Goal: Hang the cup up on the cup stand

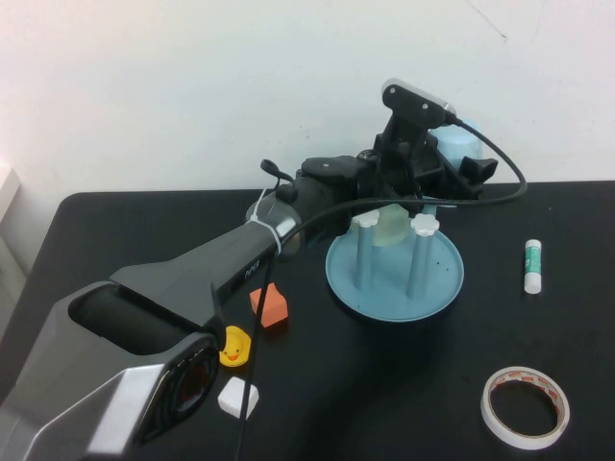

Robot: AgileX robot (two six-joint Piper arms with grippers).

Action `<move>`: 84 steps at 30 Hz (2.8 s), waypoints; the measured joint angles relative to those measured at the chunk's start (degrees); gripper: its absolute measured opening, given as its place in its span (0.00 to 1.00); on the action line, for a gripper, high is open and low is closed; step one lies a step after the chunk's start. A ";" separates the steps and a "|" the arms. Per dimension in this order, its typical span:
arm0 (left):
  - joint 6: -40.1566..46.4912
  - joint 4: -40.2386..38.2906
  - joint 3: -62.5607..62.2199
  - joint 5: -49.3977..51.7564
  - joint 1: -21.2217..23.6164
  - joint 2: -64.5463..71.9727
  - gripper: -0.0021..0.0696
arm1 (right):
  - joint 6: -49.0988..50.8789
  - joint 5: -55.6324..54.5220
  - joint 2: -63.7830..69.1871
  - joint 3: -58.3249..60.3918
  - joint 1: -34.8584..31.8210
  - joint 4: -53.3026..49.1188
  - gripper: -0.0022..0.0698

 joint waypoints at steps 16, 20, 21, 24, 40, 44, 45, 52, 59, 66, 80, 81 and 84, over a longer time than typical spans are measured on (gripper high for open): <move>-0.34 -0.04 -1.13 -1.05 0.00 0.61 0.86 | -0.33 0.00 0.00 0.00 0.00 -1.96 0.03; -0.59 -0.04 -1.13 -1.42 0.00 0.61 0.88 | -0.33 0.00 0.00 0.00 0.00 -2.16 0.03; -0.60 -0.04 -1.13 -1.42 0.00 0.61 0.89 | -0.33 0.00 0.00 0.00 0.00 -2.16 0.03; -0.85 -0.04 -1.13 -1.42 0.00 0.61 0.89 | -0.33 0.00 0.00 0.00 0.00 -2.16 0.03; -6.52 -0.44 -1.13 -4.79 0.00 0.61 0.90 | -0.33 0.00 0.00 0.00 0.00 -2.21 0.03; -6.76 -0.44 -1.13 -3.24 -0.04 0.61 0.90 | -0.33 0.00 0.00 0.00 0.00 -2.44 0.03; -6.90 -0.44 -1.13 -3.24 -0.13 0.72 0.90 | -0.41 0.00 0.00 0.00 0.00 -2.52 0.03; -13.49 -0.40 -1.77 -8.68 -0.82 2.12 0.97 | -0.41 0.00 0.00 0.00 0.00 -3.11 0.03; -14.84 -0.40 -1.89 -9.64 -1.06 2.12 0.99 | -0.41 0.00 0.00 0.00 0.00 -3.89 0.03; -12.08 -0.14 -1.79 -3.44 -1.06 1.77 0.91 | -0.41 -0.38 0.00 0.00 0.00 -7.52 0.03; -42.58 51.63 -1.57 8.43 -1.06 -12.90 0.04 | -1.51 -17.33 0.00 0.00 0.00 -8.21 0.03; -48.13 59.95 -1.57 11.56 -1.06 -14.30 0.04 | -1.65 -17.33 0.00 0.00 0.00 -8.21 0.03; -62.92 84.05 -1.57 22.67 -1.17 -18.41 0.03 | -1.74 -17.33 0.00 0.04 0.00 -8.21 0.03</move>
